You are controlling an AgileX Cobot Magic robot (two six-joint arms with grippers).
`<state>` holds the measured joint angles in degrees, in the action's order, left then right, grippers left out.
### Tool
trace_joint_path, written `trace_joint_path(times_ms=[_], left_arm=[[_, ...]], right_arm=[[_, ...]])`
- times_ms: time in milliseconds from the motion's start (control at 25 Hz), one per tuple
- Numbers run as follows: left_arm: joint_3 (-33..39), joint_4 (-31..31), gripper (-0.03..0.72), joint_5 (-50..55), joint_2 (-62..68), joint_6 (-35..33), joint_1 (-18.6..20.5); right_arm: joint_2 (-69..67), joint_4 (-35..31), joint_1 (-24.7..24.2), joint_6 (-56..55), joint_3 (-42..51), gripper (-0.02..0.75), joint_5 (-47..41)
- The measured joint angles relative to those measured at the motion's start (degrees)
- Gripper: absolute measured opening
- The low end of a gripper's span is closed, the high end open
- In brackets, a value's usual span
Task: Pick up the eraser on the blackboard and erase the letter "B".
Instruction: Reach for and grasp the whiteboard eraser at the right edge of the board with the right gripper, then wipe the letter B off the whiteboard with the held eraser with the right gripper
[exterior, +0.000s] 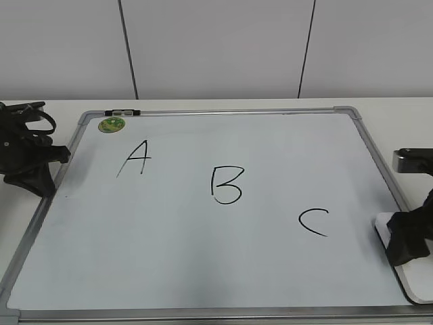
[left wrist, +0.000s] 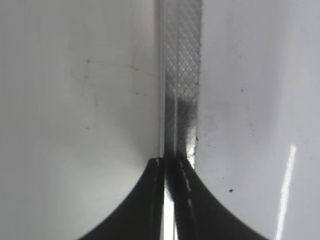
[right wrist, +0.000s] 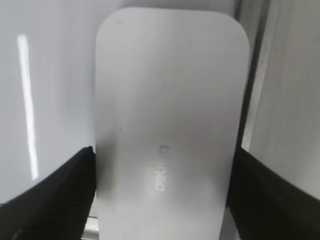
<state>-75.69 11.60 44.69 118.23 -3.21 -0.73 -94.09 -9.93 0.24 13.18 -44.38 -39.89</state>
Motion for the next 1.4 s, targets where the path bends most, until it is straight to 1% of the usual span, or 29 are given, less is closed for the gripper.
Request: trace_joint_path(times_ms=[520, 800, 1040, 1400], left_arm=[[0.00, 0.00, 0.008, 0.00, 0.00, 0.00, 0.00], [0.00, 0.00, 0.008, 0.00, 0.00, 0.00, 0.00], [0.00, 0.00, 0.008, 0.00, 0.00, 0.00, 0.00], [0.00, 0.00, 0.008, 0.00, 0.00, 0.00, 0.00]], right_arm=[[-2.52, -0.09, 0.00, 0.11, -0.09, 0.594, 0.91], [-2.76, -0.35, 0.00, 0.01, -0.84, 0.551, 0.35], [-3.01, -0.24, 0.00, 0.01, -2.18, 0.548, -1.83], [-0.92, -0.61, 0.00, 0.01, -2.92, 0.548, -2.19]])
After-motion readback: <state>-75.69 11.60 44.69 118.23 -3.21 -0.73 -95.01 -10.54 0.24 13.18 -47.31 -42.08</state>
